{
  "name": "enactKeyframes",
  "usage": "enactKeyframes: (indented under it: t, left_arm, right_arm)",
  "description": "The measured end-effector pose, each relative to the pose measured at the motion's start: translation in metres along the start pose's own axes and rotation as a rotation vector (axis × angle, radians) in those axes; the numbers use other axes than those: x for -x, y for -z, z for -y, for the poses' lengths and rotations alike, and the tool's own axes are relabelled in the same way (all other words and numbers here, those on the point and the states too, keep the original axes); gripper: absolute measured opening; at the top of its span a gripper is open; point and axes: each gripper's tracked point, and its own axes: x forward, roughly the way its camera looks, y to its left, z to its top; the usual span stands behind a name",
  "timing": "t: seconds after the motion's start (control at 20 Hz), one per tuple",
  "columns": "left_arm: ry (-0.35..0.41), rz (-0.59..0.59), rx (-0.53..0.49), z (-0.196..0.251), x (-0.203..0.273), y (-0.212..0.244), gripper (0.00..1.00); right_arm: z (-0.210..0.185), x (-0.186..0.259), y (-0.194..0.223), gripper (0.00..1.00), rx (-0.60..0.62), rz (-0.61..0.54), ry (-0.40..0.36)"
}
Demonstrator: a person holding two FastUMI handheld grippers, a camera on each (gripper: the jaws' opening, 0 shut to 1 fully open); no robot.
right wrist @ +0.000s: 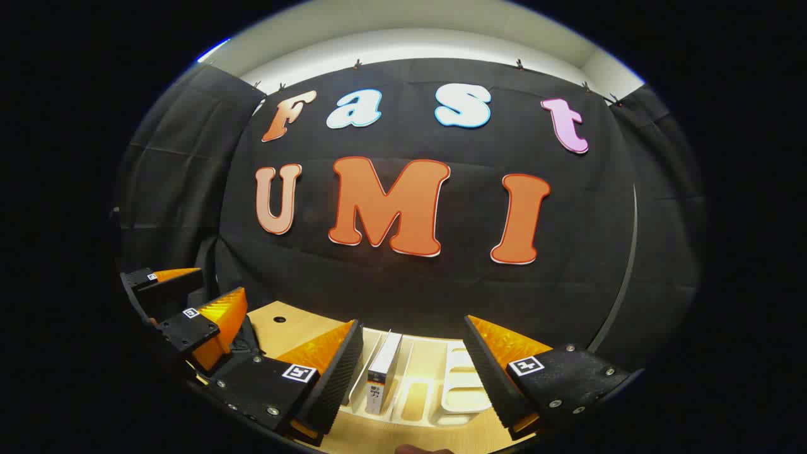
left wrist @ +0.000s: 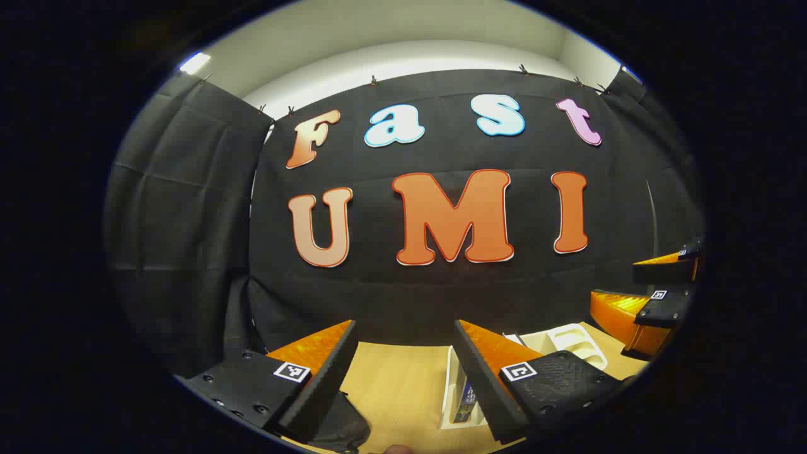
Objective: Open the schoolbag, grab two books from the bookshelf and put them into the schoolbag.
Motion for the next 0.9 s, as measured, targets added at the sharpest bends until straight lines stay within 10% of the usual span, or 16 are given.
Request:
enactKeyframes:
  t: [0.9]
  left_arm:
    - [0.163, 0.031, -0.021, -0.009, -0.033, -0.004, 0.94]
  right_arm:
    - [-0.015, -0.004, 0.003, 0.94, -0.030, -0.026, 0.168]
